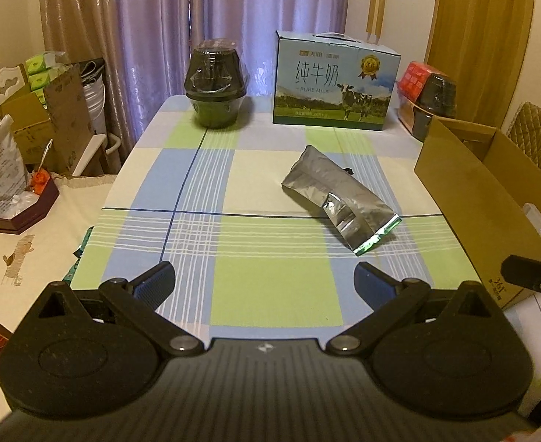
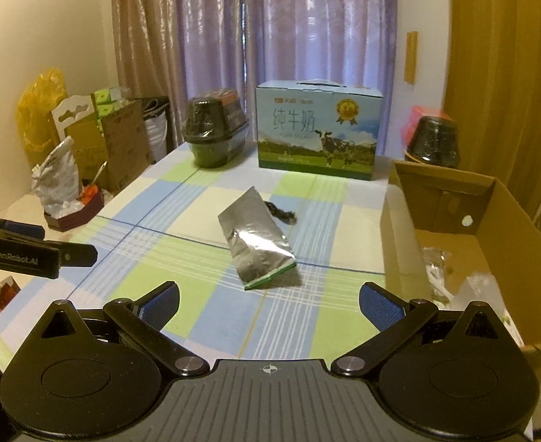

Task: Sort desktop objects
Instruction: 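Move both tools back over the table toward the silver foil bag and cable, then grasp the silver foil bag with the right tool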

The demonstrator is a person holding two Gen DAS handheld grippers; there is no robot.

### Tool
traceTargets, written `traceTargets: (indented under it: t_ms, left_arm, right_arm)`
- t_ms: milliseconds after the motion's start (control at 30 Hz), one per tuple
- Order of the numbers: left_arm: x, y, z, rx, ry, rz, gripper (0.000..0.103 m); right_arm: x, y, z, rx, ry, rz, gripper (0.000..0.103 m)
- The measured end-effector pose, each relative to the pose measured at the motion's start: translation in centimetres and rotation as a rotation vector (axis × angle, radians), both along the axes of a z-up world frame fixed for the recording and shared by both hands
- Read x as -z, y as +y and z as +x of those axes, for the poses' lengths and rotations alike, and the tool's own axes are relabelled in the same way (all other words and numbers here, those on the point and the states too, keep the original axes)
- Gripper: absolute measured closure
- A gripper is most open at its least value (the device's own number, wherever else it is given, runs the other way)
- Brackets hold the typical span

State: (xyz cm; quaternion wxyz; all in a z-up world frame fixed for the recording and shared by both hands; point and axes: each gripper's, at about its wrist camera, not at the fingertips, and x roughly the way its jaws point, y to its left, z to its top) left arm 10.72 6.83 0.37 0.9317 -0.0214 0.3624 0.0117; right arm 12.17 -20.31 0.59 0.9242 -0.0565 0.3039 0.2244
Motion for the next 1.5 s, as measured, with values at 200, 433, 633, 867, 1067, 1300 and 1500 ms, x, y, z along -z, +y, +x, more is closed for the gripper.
traceTargets:
  t_ms: [200, 433, 633, 867, 1067, 1300, 1500]
  left_arm:
    - [1.3, 0.6, 2.7, 0.005, 0.012, 0.002, 0.001]
    - [3.0, 1.0, 6.8, -0.002, 0.011, 0.011, 0.001]
    - [5.1, 1.6, 10.4, -0.008, 0.006, 0.015, 0.001]
    - [8.0, 3.7, 12.5, -0.064, 0.047, -0.058, 0.002]
    - [7.8, 4.3, 13.5, -0.073, 0.041, -0.078, 0.002]
    - [8.5, 4.4, 14.5, -0.06, 0.072, -0.039, 0.002]
    - [8.7, 4.7, 15.1, -0.059, 0.079, -0.026, 0.001]
  right_arm:
    - [0.9, 1.8, 2.4, -0.051, -0.022, -0.05, 0.002]
    - [2.7, 3.3, 6.4, -0.087, 0.0, -0.091, 0.002]
    - [4.8, 4.6, 9.7, -0.117, 0.035, -0.122, 0.002]
    - [8.0, 6.5, 13.4, -0.173, 0.06, -0.179, 0.002]
    - [10.7, 8.7, 16.6, -0.195, 0.067, -0.21, 0.002]
    - [12.9, 11.3, 19.4, -0.24, 0.068, -0.262, 0.002]
    - [13.6, 11.9, 20.3, -0.214, 0.06, -0.267, 0.023]
